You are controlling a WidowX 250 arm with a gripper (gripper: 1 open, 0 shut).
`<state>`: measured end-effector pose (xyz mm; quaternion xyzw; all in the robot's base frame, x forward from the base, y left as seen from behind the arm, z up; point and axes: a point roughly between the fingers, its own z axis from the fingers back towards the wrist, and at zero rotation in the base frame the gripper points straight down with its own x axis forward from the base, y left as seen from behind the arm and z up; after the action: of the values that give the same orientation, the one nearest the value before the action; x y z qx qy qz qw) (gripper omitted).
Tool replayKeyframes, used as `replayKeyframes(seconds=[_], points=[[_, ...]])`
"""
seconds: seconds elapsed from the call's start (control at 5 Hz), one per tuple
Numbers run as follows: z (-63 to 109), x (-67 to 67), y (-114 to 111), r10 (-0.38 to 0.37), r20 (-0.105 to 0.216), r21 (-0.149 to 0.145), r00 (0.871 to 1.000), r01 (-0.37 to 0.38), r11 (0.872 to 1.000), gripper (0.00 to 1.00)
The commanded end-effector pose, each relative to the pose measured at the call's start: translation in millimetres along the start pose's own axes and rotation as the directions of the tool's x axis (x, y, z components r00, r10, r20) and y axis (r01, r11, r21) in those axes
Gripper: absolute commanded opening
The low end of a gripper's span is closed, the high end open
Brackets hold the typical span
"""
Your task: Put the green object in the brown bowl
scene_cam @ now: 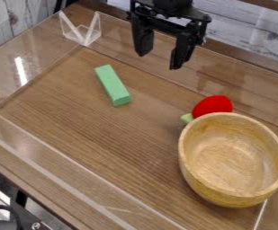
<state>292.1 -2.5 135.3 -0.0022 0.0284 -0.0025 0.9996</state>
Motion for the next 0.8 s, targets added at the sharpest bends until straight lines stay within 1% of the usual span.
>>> replayKeyframes(seconds=[0.0,0.2,0.4,0.6], points=[[-18.5,-6.5,-3,0.004,-0.035,-0.001,0.999,-0.005,1.000,1.00],[-33.5,-15.2,16,0.165,-0.018,-0.015,0.986,-0.165,0.986,1.00],[-35.7,-8.2,43,0.363,0.030,-0.043,0.931,-0.362,0.931,1.00],[-40.4,-1.9,67,0.562,0.038,-0.080,0.826,-0.559,0.826,1.00]])
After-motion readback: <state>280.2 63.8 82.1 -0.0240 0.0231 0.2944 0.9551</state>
